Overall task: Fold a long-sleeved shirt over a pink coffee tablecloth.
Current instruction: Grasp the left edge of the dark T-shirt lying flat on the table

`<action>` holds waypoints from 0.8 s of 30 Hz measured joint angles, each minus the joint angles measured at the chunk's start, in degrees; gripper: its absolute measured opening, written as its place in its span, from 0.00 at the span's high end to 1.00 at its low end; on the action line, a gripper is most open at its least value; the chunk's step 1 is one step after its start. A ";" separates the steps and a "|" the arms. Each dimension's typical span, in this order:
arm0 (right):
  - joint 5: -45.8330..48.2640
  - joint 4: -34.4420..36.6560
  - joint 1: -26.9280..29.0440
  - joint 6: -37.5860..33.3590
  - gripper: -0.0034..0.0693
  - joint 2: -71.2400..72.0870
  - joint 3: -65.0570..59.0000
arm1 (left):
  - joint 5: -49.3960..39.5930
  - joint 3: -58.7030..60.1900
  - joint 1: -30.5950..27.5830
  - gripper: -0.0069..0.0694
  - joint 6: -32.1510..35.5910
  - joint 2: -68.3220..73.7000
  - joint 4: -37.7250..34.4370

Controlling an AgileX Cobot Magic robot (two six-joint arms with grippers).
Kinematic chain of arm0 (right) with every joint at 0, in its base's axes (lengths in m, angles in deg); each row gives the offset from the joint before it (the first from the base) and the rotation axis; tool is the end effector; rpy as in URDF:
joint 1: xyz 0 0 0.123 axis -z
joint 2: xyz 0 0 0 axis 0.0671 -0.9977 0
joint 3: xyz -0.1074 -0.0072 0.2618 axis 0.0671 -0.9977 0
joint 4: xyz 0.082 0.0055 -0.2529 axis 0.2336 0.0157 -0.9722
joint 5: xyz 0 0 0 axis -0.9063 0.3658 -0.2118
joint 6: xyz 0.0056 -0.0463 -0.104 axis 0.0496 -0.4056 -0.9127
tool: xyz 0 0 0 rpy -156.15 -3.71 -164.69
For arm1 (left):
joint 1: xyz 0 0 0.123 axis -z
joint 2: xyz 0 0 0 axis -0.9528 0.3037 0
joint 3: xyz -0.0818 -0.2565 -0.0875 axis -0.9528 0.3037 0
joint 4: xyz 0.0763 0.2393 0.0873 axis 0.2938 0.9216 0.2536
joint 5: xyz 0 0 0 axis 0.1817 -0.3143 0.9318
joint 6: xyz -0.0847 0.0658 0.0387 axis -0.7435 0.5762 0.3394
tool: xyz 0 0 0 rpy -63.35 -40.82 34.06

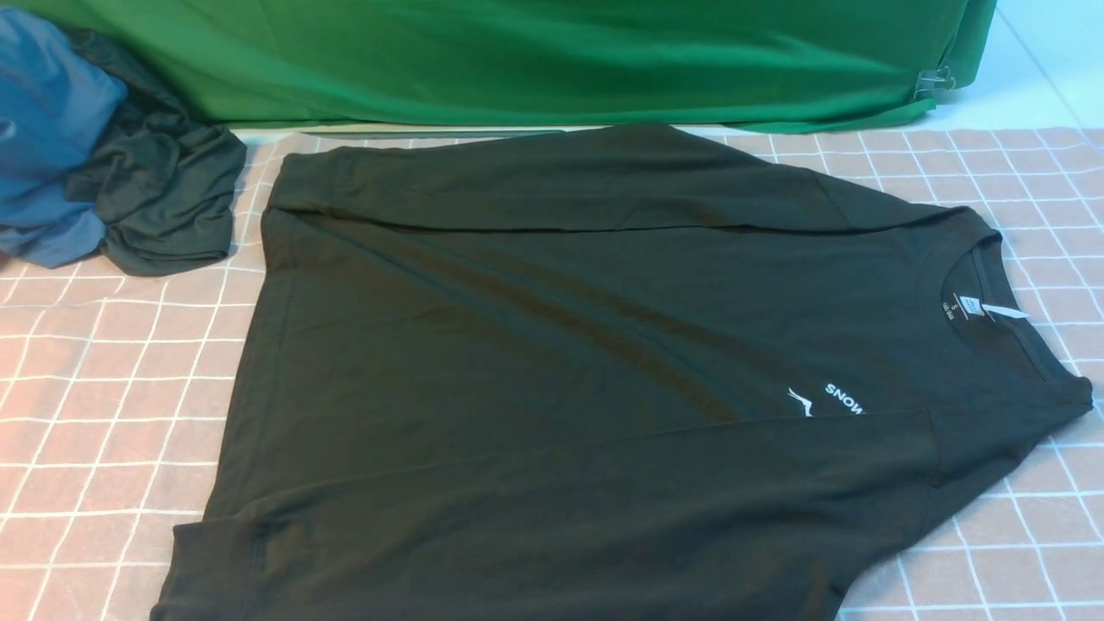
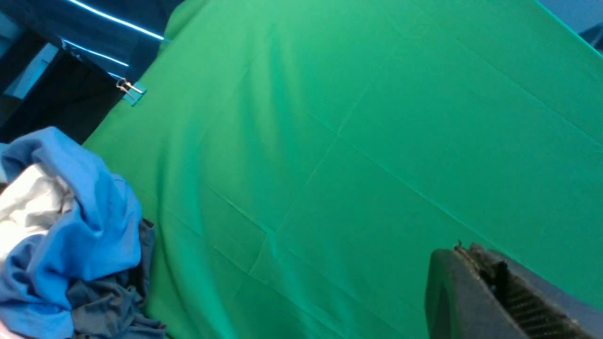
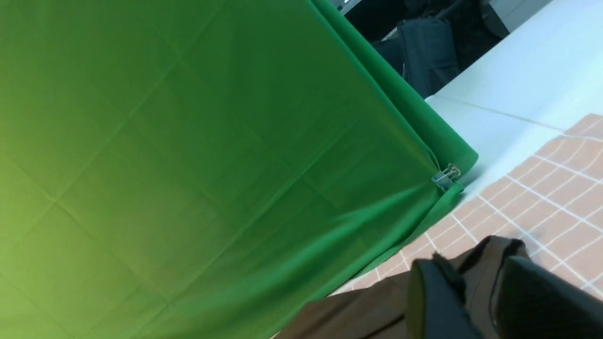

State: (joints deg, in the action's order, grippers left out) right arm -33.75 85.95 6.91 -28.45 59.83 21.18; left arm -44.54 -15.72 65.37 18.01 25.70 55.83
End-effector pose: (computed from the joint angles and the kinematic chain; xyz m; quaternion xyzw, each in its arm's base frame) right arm 0.0936 -0.0099 0.2249 0.2603 0.5802 0.2455 0.7317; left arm 0.0818 0.0237 0.2522 -0.2394 0.4774 -0.1772 0.8266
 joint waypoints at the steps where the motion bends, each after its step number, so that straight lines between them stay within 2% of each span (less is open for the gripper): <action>1: 0.00 0.00 0.00 0.00 0.62 0.00 0.00 | 0.17 0.00 0.00 0.89 -0.21 0.00 0.09; 6: -1.44 0.00 0.00 0.23 0.62 0.00 0.00 | 1.42 0.00 0.00 0.89 -9.08 0.00 0.33; 9: -4.38 0.00 -0.10 0.51 0.63 0.00 0.00 | 6.83 0.00 0.00 0.89 -13.00 0.00 0.40; 11: -4.35 0.15 -0.83 0.64 0.65 -0.02 1.01 | 10.03 -0.91 0.00 0.89 -15.26 -0.05 0.20; 13: -0.81 0.08 -1.89 -0.55 0.71 -0.86 5.08 | 6.51 -5.33 0.00 0.89 -16.75 0.63 0.07; 15: 4.38 -0.84 -3.34 -4.85 0.80 -2.93 11.55 | -3.38 -13.99 0.00 0.89 -16.87 3.36 0.69; 16: 8.31 -1.55 -4.62 -8.55 0.87 -5.32 17.24 | -13.50 -20.93 0.00 0.89 -15.80 6.97 2.53; 17: 11.07 -1.92 -5.70 -12.42 0.89 -8.52 21.33 | -21.22 -25.91 0.00 0.89 -14.84 10.37 4.04; 18: 11.48 -2.00 -5.88 -12.98 0.89 -9.75 23.00 | -24.33 -26.89 0.00 0.89 -14.36 11.15 4.33; 20: 16.64 -2.31 -7.95 -19.03 0.90 -17.18 32.12 | -42.02 -37.48 0.00 0.89 -11.72 20.96 6.49; 24: 31.27 -2.38 -11.49 -26.91 0.90 -32.94 46.32 | -69.66 -52.47 0.00 0.89 -4.73 40.29 7.73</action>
State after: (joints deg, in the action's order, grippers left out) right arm -2.48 83.57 -4.58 -55.36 26.89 67.51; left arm -114.20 -68.19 65.37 13.28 65.99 63.56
